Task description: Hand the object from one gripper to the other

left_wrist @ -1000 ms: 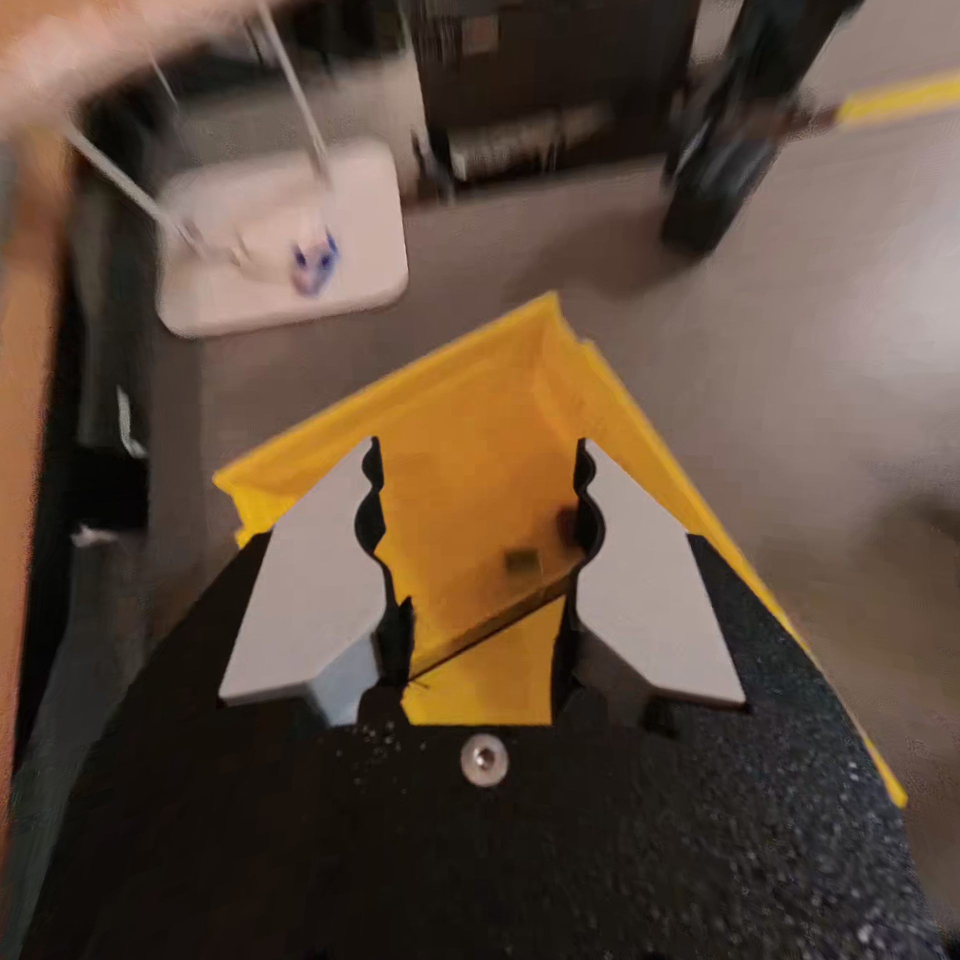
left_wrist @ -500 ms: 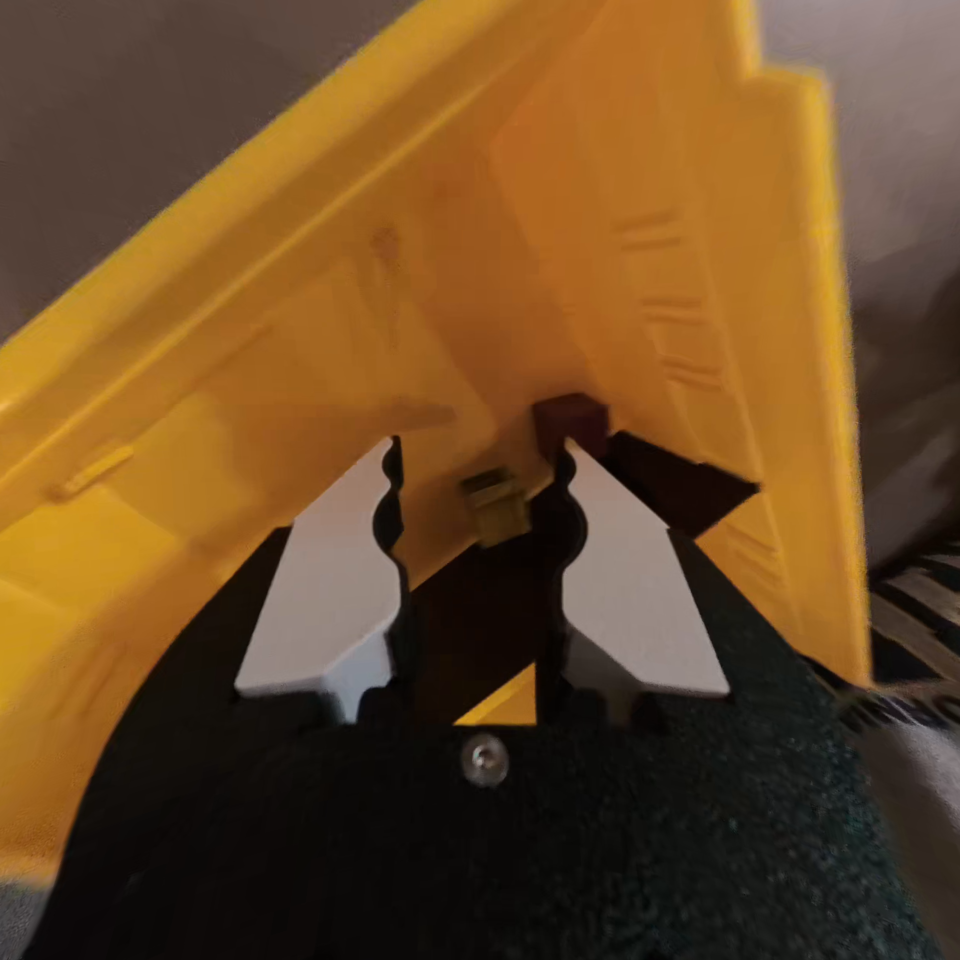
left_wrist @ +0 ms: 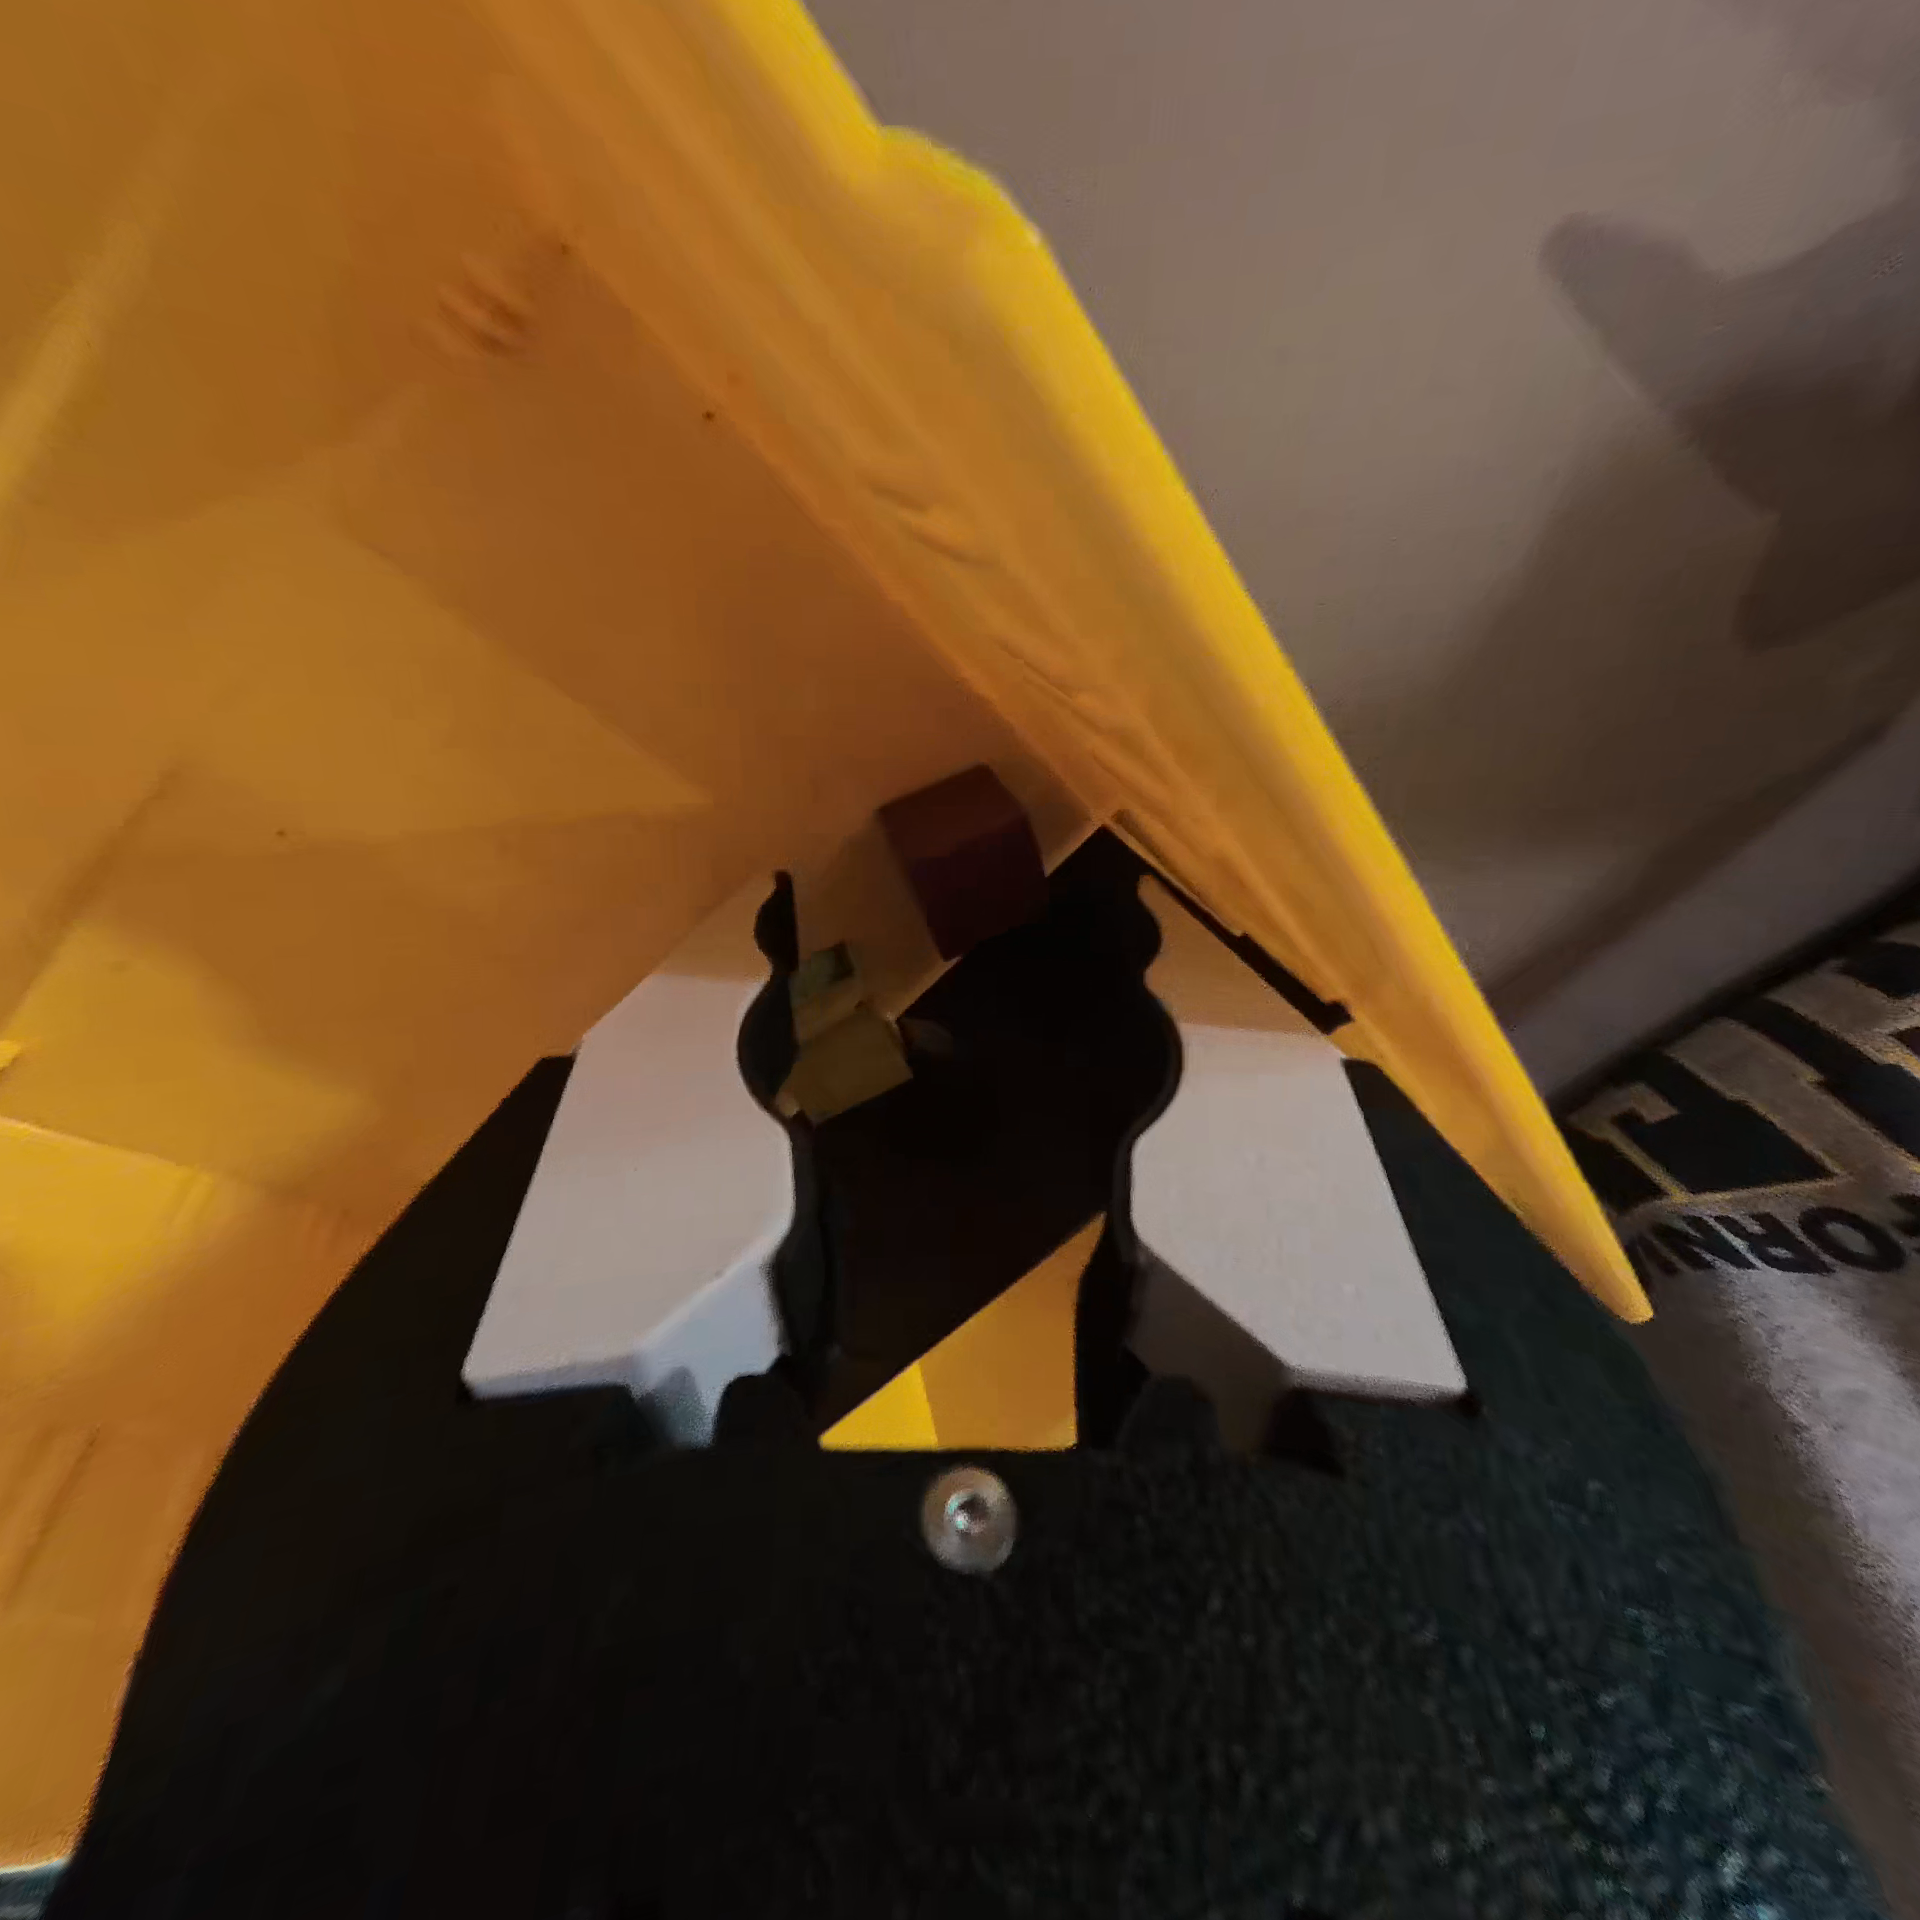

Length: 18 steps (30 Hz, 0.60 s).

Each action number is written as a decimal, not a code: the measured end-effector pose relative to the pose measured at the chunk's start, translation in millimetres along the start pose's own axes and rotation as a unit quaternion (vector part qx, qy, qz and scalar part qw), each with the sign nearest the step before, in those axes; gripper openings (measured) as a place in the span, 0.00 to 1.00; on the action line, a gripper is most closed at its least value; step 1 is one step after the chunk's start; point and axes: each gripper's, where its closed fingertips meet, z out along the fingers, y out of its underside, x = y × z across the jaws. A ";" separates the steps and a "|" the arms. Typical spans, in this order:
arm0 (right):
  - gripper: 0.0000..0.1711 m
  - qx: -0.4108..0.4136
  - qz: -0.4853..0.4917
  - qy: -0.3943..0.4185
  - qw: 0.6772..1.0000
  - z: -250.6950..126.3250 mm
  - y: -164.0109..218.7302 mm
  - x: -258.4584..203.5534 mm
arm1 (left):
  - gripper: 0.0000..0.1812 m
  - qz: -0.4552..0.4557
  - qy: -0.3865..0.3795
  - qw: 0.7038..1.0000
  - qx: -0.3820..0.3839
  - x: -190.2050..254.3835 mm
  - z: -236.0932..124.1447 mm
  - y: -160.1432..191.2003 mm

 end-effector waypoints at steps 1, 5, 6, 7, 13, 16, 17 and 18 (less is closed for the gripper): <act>0.25 0.000 -0.001 0.000 1.000 0.1 -0.2 -0.3 | 0.29 0.003 0.001 1.000 -0.001 1.9 -0.3 0.0; 0.24 0.001 -0.005 -0.002 1.000 0.0 -0.8 -1.4 | 0.24 -0.003 0.006 1.000 -0.002 4.3 -0.2 0.3; 0.24 0.001 -0.005 -0.001 1.000 0.0 -0.8 -1.4 | 0.25 -0.010 0.009 1.000 -0.002 3.7 0.1 0.6; 0.24 0.002 -0.005 -0.002 1.000 0.0 -0.9 -1.4 | 0.25 -0.017 0.011 1.000 -0.003 2.6 0.4 0.8; 0.24 0.003 -0.008 -0.004 1.000 0.1 -1.4 -2.2 | 0.22 -0.047 0.012 0.999 0.003 -9.7 2.2 -2.1; 0.24 0.003 -0.008 -0.006 1.000 0.0 -1.6 -3.2 | 0.21 -0.056 -0.024 0.998 0.005 -20.3 -2.3 -1.7; 0.24 0.003 -0.009 -0.007 1.000 0.2 -1.4 -3.5 | 0.19 -0.055 -0.052 0.997 0.011 -28.5 -6.3 -2.2; 0.24 0.003 -0.009 -0.007 1.000 0.2 -1.5 -3.6 | 0.17 -0.053 -0.082 0.995 0.019 -37.7 -10.9 -3.0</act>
